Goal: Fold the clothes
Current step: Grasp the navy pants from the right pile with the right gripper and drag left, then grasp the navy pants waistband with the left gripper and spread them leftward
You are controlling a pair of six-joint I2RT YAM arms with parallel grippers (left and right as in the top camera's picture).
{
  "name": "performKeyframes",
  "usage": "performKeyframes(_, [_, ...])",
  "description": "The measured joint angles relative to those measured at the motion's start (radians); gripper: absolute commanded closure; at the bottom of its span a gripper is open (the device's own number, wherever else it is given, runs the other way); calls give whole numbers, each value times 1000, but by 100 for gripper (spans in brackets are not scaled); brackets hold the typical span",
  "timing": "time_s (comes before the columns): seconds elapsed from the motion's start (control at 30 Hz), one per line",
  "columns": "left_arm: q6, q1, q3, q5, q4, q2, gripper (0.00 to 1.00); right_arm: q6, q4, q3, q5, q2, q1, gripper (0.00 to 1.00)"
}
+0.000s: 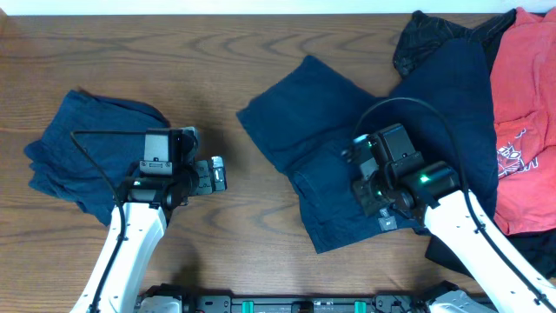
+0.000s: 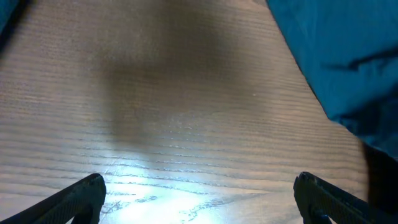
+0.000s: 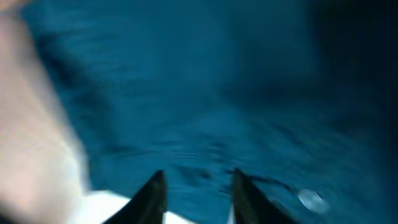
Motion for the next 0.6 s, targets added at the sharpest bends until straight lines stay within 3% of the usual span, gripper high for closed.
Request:
performKeyframes(0.1, [-3,0,0,0,22,0,2,105,21,0,124,-15,-35,56])
performKeyframes(0.23, [-54,0,0,8,81,2,2,204,25,0,200,-63,-80,37])
performKeyframes(0.43, [-146,-4,0,140,166,71,2,264,-7,0,230,-109,-122,32])
performKeyframes(0.6, [-219,-84,0,358,169,166,2,312,-37,0,234,-109,-172,30])
